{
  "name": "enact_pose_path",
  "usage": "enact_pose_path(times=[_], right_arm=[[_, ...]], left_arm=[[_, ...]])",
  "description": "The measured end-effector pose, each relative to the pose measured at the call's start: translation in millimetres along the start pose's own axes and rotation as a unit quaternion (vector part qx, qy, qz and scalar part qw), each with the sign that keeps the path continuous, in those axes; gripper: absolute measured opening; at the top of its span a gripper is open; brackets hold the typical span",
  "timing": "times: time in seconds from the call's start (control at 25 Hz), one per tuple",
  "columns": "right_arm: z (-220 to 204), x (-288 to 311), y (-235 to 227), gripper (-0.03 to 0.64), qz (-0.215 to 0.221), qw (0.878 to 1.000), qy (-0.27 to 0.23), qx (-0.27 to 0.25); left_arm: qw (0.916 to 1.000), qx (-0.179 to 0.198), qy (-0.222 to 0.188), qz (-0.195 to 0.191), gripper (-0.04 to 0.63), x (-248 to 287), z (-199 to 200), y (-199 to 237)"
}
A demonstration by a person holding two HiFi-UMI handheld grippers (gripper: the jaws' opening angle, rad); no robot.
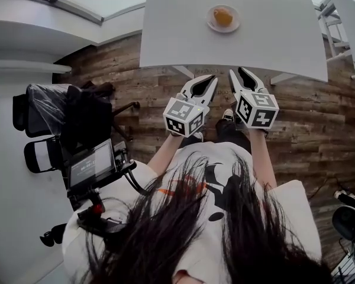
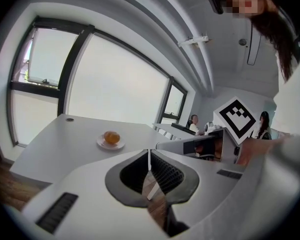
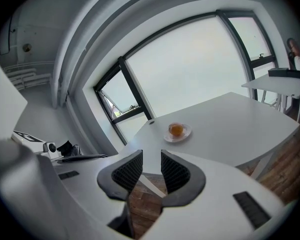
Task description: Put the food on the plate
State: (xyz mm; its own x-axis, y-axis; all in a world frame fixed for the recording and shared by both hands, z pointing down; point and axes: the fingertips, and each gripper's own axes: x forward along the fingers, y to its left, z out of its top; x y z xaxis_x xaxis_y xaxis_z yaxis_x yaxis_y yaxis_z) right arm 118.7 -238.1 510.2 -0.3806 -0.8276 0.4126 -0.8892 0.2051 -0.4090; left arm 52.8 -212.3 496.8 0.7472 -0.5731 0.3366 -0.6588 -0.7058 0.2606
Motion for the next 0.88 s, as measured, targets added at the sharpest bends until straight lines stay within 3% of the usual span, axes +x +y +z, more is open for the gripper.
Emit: enact_pose_path(times=[0.24,0.64,0.88], right_arm=[[-34.6,-22.0,77.0,0.121,-0.016,1.0,-0.011,-0.005],[-68.4,-34.0,82.8,0.121,-0.032,0.999,-0.017,0.036],[-106.8,-69.2,168.4,0.121,-0.05,0.998,-0.037,0.023]], left_arm=[[0.9995,0.007,-0.029,-0.014,0.006,-84.7,-8.8,11.0],[0.9994,0.011,-0.01,-0.032,0.006,-100.0,-33.5,5.5],[0.9982,0.014,-0.027,-0.052,0.006,-198.4,-57.7,5.3]])
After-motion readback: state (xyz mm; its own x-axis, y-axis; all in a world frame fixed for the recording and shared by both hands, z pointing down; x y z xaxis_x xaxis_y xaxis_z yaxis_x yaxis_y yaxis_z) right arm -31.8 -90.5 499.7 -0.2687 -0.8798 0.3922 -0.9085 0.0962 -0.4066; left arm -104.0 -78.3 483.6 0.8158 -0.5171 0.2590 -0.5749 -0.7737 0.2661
